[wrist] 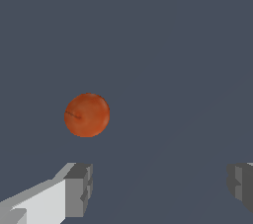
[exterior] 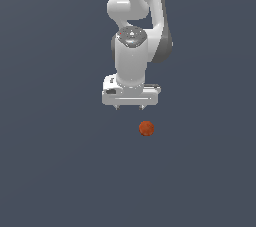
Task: Pick up the object and move it to a goal position.
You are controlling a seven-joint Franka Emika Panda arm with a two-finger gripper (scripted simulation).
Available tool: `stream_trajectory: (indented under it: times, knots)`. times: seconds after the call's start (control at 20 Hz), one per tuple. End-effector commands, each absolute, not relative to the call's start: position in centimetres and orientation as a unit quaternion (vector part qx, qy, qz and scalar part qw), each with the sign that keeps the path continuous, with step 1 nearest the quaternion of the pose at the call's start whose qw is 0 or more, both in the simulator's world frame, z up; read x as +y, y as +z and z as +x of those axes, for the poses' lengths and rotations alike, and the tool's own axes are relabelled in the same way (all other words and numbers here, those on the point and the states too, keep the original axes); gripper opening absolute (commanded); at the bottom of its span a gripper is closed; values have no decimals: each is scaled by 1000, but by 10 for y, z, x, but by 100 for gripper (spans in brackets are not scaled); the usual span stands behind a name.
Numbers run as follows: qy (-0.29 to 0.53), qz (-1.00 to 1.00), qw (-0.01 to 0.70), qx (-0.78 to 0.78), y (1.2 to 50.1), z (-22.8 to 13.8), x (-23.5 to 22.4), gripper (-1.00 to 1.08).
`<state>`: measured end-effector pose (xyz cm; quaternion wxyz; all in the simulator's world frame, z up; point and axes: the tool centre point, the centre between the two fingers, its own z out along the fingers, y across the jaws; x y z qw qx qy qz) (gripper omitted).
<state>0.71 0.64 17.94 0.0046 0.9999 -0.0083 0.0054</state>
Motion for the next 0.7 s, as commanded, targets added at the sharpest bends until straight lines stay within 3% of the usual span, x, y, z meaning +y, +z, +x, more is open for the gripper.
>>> stream_trajectory:
  times: [0.0,0.65]
  knots:
    - [5,1000,5,-8,179,7,6,100]
    - [-10,1000,0,-4,171,2,3,100]
